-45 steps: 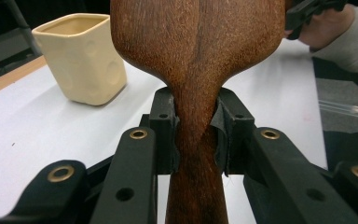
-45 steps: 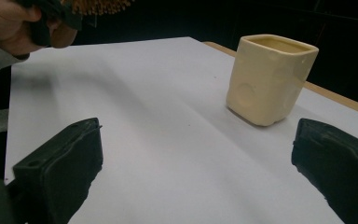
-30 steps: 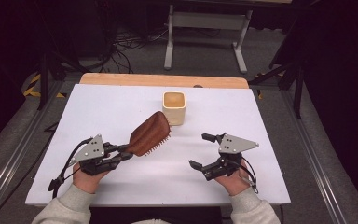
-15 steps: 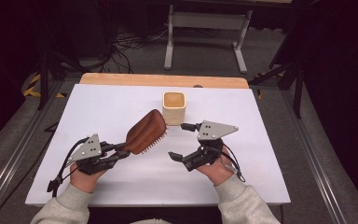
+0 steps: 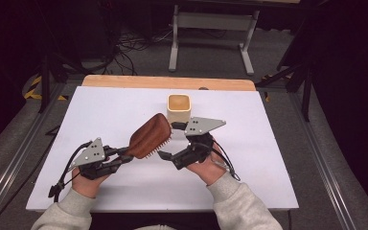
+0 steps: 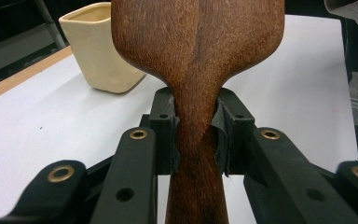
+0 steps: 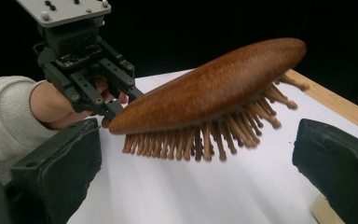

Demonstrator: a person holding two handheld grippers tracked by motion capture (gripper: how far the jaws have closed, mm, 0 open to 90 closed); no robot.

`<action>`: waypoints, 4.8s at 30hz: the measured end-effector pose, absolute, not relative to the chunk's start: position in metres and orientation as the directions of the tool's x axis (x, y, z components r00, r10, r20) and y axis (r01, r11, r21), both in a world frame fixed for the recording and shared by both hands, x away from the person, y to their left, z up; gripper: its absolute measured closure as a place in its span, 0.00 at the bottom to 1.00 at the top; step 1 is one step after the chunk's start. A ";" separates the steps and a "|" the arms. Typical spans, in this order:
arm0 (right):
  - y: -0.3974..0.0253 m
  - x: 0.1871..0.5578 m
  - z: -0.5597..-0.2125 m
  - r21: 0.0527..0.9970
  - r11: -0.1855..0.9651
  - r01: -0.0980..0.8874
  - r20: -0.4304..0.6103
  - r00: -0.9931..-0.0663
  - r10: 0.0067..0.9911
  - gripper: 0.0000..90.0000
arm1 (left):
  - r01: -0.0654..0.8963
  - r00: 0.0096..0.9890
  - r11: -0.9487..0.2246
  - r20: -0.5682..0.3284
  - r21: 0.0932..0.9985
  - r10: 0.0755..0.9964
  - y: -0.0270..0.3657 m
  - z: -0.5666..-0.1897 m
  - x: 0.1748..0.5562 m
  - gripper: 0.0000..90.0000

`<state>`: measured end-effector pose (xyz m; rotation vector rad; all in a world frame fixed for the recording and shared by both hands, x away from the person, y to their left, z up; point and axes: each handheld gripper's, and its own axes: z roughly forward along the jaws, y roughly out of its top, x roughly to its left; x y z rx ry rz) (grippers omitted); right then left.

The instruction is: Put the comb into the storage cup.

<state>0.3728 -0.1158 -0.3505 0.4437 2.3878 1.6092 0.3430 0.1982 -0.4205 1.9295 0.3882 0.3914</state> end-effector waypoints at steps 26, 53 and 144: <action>-0.097 0.381 -0.354 0.916 0.338 0.218 0.033 -0.878 0.477 0.10 | 0.104 0.875 -0.379 0.097 0.920 0.475 0.193 -0.425 0.342 0.80; -0.094 0.369 -0.331 0.917 0.339 0.210 0.088 -0.935 0.343 0.61 | 0.093 0.870 -0.460 0.153 0.883 0.469 0.177 -0.434 0.339 0.80; -0.162 0.394 -0.202 0.950 0.312 0.024 -0.174 -0.787 0.592 0.68 | 0.168 0.798 -0.216 -0.004 0.962 0.602 0.258 -0.442 0.351 0.02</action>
